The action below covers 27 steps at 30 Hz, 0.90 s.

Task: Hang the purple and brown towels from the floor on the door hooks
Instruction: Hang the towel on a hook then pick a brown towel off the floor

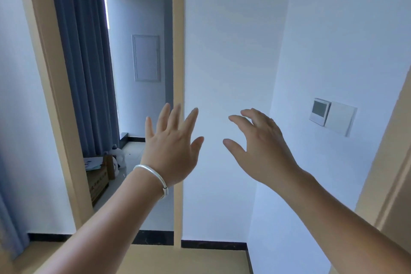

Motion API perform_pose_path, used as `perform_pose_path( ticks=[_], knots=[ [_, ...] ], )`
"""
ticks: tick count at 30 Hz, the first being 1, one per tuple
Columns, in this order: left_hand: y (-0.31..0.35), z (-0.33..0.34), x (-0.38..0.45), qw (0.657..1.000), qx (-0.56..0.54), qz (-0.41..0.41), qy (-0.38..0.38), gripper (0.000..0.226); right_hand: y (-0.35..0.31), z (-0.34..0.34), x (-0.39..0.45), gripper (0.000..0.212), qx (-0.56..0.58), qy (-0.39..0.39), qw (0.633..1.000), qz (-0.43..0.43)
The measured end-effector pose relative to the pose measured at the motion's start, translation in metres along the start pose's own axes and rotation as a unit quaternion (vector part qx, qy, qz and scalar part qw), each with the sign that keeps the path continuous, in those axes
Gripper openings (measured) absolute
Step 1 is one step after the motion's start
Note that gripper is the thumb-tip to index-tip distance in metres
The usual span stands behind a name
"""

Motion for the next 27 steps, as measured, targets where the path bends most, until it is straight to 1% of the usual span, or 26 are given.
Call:
perform_pose_path(
  ticks=[4,7,10,16,19,22,25,27],
  knots=[
    [-0.062,0.022,0.056,0.999,0.012,-0.037,-0.024,0.062,-0.012,0.043,0.076,0.051,0.006,-0.016,1.000,-0.017],
    [-0.109,0.036,0.086,0.997,0.034,-0.060,-0.026,0.063,-0.027,0.080,0.123,0.051,0.015,-0.023,0.999,-0.036],
    [-0.152,0.049,0.103,0.995,0.038,-0.086,-0.023,0.062,-0.048,0.118,0.161,0.050,0.040,-0.033,0.997,-0.062],
    [-0.241,0.077,0.110,0.983,0.061,-0.170,-0.028,0.062,-0.100,0.199,0.231,0.051,0.096,-0.062,0.984,-0.139],
    [-0.290,0.094,0.106,0.969,0.071,-0.233,-0.044,0.062,-0.131,0.247,0.262,0.051,0.137,-0.079,0.970,-0.184],
    [-0.335,0.111,0.098,0.948,0.102,-0.296,-0.065,0.061,-0.164,0.296,0.291,0.051,0.177,-0.094,0.951,-0.236],
    [-0.375,0.123,0.089,0.923,0.118,-0.361,-0.070,0.061,-0.197,0.343,0.320,0.051,0.210,-0.113,0.925,-0.296],
    [-0.400,0.129,0.081,0.904,0.129,-0.405,-0.056,0.061,-0.218,0.372,0.340,0.052,0.222,-0.134,0.903,-0.342]
  ],
)
Point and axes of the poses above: each hand's wrist, its own x-axis towards the middle knuckle, its own z-axis out of the palm, y = z × x, the point moved 1 cm from there along x, towards the middle knuckle, and after that the axes turned 7 degrees about -y, right-handed, at the moved point
